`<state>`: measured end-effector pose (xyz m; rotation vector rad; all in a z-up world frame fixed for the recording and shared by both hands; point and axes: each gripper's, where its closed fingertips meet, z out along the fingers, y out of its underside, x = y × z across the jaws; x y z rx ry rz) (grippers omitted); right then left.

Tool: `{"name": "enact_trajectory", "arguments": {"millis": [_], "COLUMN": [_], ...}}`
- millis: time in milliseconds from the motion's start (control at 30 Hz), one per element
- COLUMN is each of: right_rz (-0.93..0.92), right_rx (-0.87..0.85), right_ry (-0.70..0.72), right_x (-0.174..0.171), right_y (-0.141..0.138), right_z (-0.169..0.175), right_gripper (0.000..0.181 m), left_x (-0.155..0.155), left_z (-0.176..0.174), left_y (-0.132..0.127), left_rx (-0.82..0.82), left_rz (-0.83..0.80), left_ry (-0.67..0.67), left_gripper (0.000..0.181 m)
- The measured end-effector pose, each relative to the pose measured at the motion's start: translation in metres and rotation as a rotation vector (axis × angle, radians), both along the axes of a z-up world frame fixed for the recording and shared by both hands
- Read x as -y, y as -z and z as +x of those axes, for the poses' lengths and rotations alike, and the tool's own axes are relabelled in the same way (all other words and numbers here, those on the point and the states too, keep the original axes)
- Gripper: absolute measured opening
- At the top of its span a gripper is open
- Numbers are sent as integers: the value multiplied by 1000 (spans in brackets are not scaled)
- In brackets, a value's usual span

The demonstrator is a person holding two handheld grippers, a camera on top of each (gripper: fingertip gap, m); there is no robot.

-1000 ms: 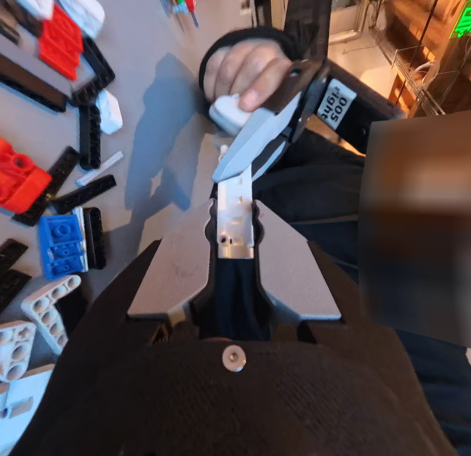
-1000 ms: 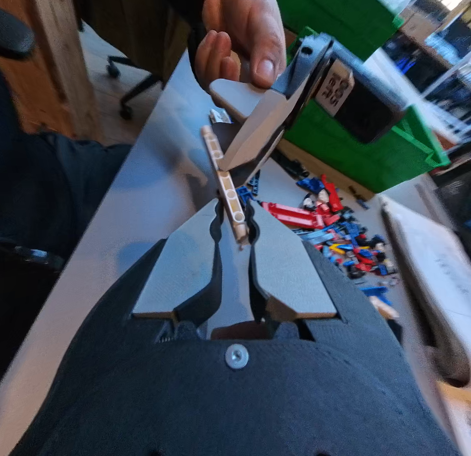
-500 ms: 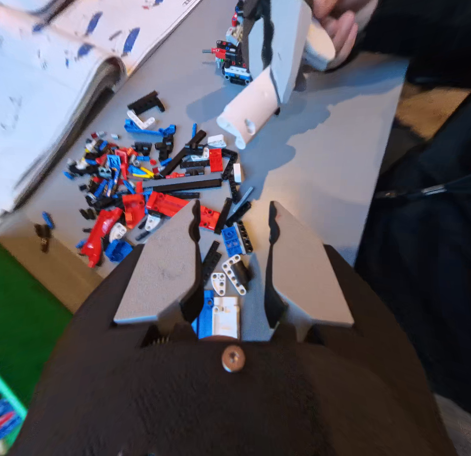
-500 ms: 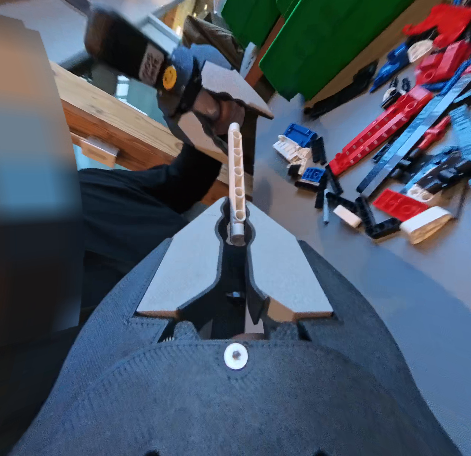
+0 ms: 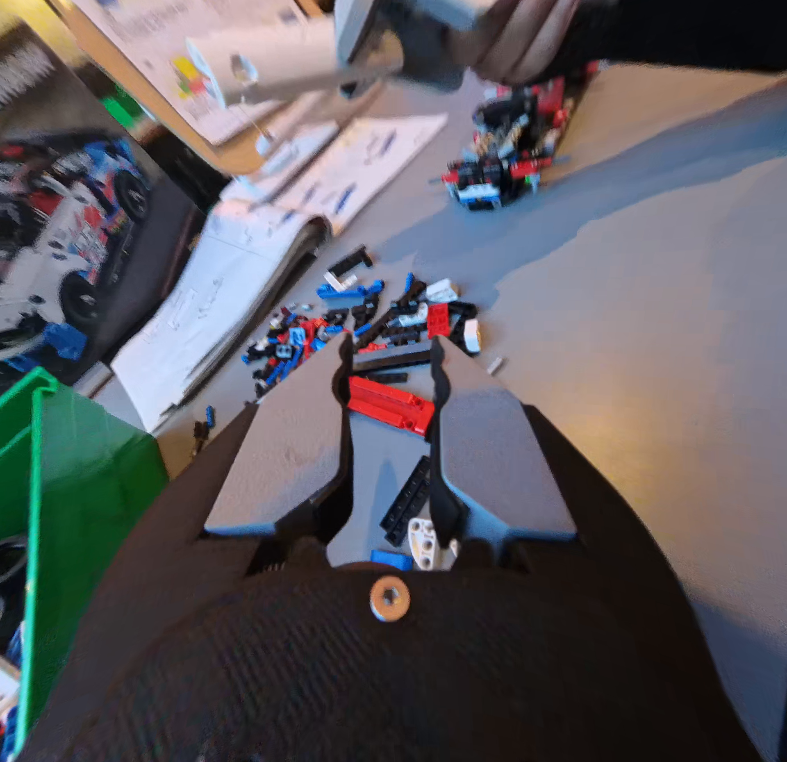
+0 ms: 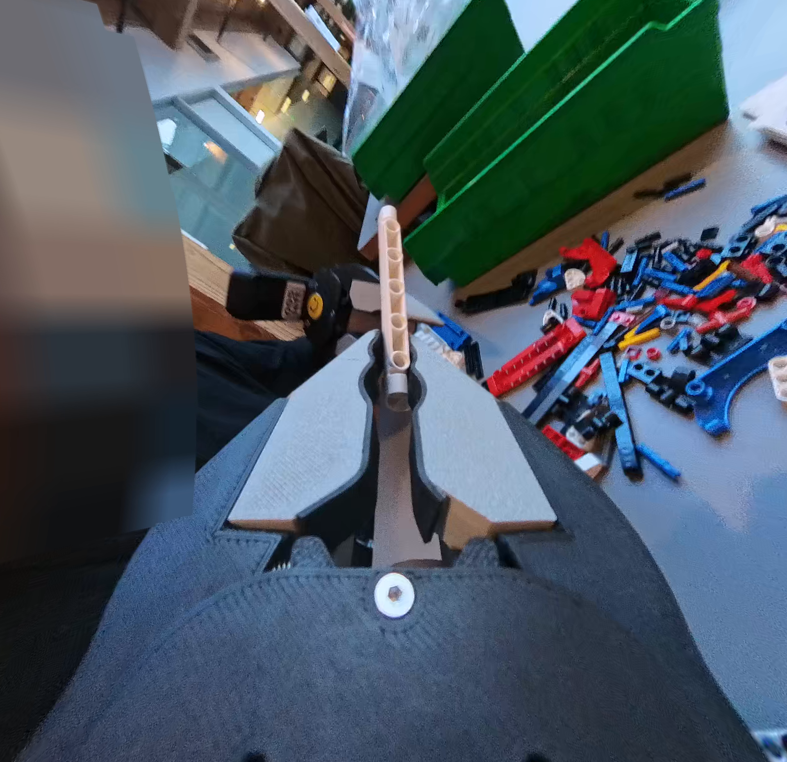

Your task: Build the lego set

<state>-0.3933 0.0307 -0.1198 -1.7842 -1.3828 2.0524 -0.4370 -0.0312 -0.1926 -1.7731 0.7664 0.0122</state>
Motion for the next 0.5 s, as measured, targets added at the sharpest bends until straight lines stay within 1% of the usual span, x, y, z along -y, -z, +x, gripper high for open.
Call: {"name": "enact_trajectory", "arguments": {"millis": [33, 100, 167, 233, 267, 300, 400, 500], "right_rz": [-30, -48, -34, -34, -36, -34, 15, 5], "right_rx": [-10, -3, 15, -5, -15, -15, 3, 69], "right_ry": [11, 33, 45, 53, 62, 70, 79, 10], "right_x": [-9, -24, -35, -42, -44, -44, -39, -24], "right_y": [-3, 0, 7, 10, 12, 16, 32, 48], "right_z": [-6, -18, -31, -43, -48, -53, -61, -65], "right_gripper": [6, 6, 6, 6, 7, 7, 6, 7], "left_x": [1, 0, -4, -5, -6, -5, -4, -6], "left_z": [-3, -10, -18, -23, -26, -28, -35, -38], "left_y": [-6, -10, -8, -12, -14, -13, -11, -10], "left_rx": [23, 64, 90, 133, 164, 192, 222, 249], "left_rz": [59, 112, 95, 104, 112, 109, 102, 89], "left_ry": [-1, -3, -9, 2, 2, 2, -19, -22], "left_gripper": [28, 28, 37, 36, 32, 29, 29, 29]}}
